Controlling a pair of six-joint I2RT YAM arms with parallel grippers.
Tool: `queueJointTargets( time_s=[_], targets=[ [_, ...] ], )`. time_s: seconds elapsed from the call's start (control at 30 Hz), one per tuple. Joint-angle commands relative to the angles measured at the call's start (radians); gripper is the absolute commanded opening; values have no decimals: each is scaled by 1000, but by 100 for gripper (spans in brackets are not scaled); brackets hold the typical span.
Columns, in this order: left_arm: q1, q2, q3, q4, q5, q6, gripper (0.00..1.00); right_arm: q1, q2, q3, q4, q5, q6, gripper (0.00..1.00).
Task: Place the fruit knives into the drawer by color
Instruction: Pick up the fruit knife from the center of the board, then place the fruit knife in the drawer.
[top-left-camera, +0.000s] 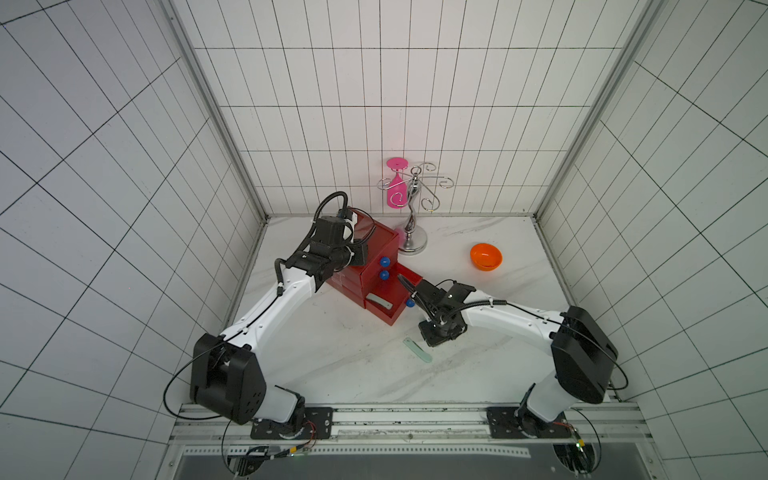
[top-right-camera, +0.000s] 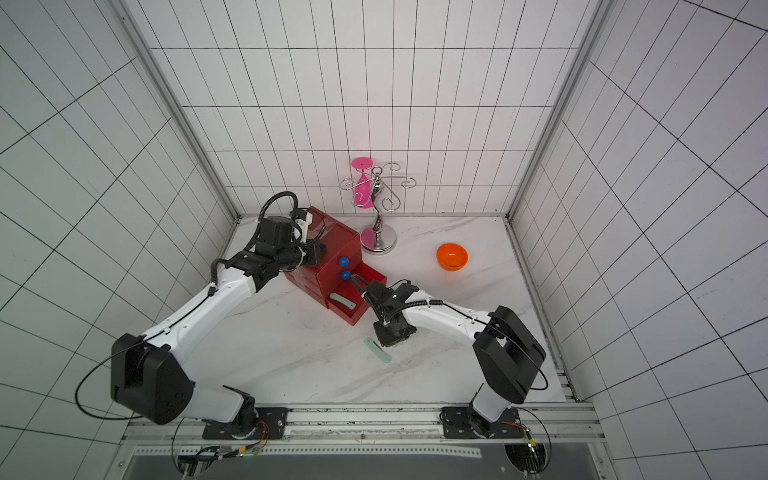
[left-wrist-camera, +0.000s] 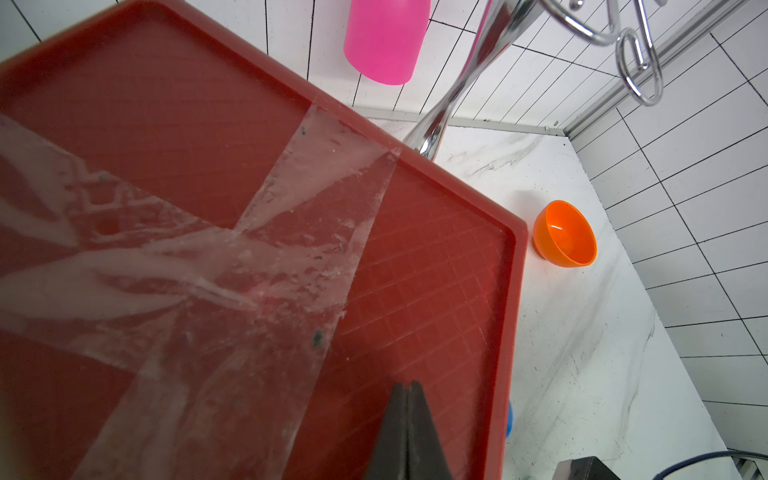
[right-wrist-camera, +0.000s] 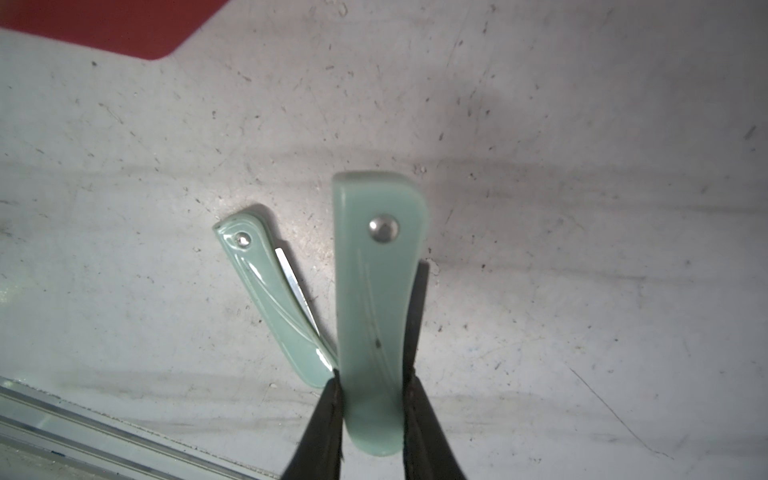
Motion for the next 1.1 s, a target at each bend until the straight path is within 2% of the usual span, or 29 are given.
queueJointTargets(
  time_s=[0.0,0.57,0.77,1.07],
  targets=[
    [23,64,-74,-278,-68,0,0,3,-15,140,-48,17,-6,20],
    [23,62,-75,-278,-68,0,0,-63,127,394,18,-60,45,20],
    [24,62,-75,-278,-68,-1,0,-105,153,402,89,-69,109,20],
    [26,67,-75,-278,-63,0,0,-159,176,398,212,-146,184,20]
  ],
)
